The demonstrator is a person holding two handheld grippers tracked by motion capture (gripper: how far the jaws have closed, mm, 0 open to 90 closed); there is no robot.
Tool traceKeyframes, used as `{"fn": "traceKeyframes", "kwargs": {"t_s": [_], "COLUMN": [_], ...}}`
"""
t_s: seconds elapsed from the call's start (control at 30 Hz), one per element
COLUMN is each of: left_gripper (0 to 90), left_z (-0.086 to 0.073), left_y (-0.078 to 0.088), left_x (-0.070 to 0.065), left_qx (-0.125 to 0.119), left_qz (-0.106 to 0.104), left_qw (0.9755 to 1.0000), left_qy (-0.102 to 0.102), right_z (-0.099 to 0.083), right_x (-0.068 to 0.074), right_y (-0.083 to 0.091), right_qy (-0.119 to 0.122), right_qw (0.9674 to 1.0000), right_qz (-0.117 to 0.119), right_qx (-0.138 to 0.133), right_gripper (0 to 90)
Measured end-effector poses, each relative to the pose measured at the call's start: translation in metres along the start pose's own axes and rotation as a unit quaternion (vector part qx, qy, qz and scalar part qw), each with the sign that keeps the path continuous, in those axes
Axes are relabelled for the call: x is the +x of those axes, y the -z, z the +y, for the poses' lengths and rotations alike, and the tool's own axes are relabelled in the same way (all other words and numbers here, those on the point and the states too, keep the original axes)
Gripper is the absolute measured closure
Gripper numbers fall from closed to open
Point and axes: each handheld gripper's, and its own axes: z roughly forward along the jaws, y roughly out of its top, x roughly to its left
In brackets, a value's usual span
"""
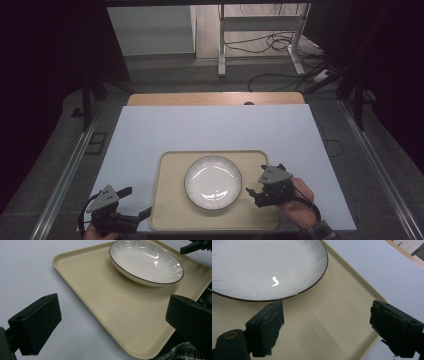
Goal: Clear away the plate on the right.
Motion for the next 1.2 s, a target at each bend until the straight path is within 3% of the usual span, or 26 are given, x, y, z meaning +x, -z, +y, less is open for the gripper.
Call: {"fn": "traceKeyframes", "kwargs": {"t_s": [0.43, 0.77, 1.2], "left_gripper": [0.0, 0.0, 0.0], "left_z": [0.000, 0.000, 0.000], "left_y": [0.000, 0.000, 0.000], "left_x": [0.000, 0.000, 0.000], "left_qx": [0.001, 0.002, 0.004], "left_qz": [0.000, 0.000, 0.000], "left_qw": [1.0000, 1.0000, 1.0000], "left_qy": [-0.001, 0.000, 0.000], "right_z": [-0.009, -0.018, -0.029], "right_x": [-0.011, -0.014, -0.009], "right_y": [0.008, 0.023, 0.041], "right_qy": [-0.030, -0.067, -0.077], "right_qw": [0.9995, 0.9976, 0.9964], "right_qz": [-0.003, -0.009, -0.023], "right_qx": [-0.005, -0.015, -0.027], "right_gripper": [6.8, 3.8, 1.2]}}
